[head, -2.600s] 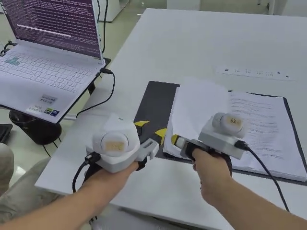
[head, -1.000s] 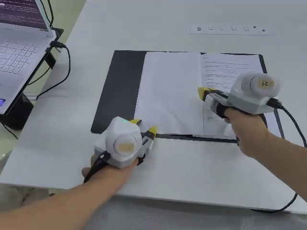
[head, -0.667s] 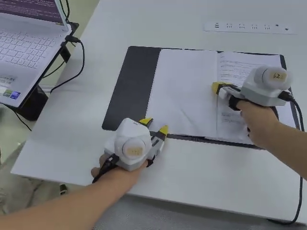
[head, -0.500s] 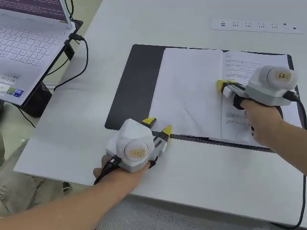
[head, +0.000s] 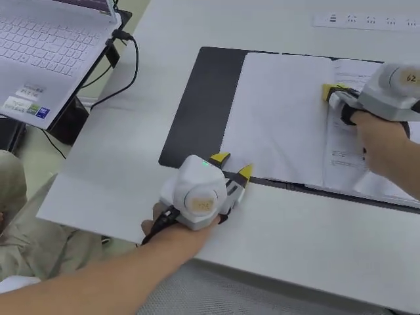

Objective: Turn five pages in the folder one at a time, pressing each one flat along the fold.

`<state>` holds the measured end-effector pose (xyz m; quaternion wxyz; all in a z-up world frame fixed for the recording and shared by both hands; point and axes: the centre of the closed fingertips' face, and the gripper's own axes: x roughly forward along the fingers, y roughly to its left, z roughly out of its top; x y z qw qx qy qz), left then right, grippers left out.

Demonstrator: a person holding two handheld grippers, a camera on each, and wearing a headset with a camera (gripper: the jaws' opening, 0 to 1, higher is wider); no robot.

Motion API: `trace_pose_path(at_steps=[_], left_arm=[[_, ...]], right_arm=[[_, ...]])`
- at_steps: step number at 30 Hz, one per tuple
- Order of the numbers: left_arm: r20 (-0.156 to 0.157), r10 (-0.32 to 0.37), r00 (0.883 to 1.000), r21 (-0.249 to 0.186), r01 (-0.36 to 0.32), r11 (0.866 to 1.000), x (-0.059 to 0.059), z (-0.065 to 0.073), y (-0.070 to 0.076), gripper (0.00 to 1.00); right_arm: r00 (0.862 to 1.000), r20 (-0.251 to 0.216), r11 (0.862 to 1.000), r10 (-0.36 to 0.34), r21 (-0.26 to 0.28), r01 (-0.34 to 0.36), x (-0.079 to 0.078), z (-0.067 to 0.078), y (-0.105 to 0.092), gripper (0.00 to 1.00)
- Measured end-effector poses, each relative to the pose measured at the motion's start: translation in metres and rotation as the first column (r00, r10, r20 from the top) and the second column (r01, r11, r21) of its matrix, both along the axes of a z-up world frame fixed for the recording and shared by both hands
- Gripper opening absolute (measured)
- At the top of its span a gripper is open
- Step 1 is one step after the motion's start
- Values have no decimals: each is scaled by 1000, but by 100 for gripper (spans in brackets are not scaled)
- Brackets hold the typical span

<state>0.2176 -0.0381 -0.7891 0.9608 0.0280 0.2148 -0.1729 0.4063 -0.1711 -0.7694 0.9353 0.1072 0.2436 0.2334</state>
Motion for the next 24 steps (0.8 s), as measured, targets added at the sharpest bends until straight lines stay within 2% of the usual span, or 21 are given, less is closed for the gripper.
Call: trace_pose_path(at_steps=[2, 3, 4, 8, 16, 22, 24], left_arm=[[1, 0, 1000, 0, 0, 1000, 0, 0, 0, 25], [2, 0, 1000, -1, 0, 1000, 0, 1, 0, 25], [4, 0, 1000, -1, 0, 1000, 0, 1, 0, 25], [6, 4, 1000, -7, -4, 1000, 0, 1, 0, 25], [7, 3, 1000, -6, -3, 1000, 0, 0, 0, 25], [9, 3, 1000, -8, -3, 1000, 1, 0, 0, 25], [9, 4, 1000, -8, -4, 1000, 1, 0, 0, 25]], right_arm=[[1000, 5, 1000, -1, -10, 1, 7, -1, -1, 0], [1000, 6, 1000, -6, -11, 6, 21, -4, -3, 0], [1000, 7, 1000, -7, -16, 8, 26, -5, -4, 0], [1000, 15, 999, -4, -41, 5, 32, 0, -1, 0], [999, 47, 996, -1, -94, 5, 72, -10, -2, 0], [999, 42, 994, 9, -113, -4, 81, -15, -1, 0], [999, 40, 994, 9, -108, -5, 77, -14, 0, 0]])
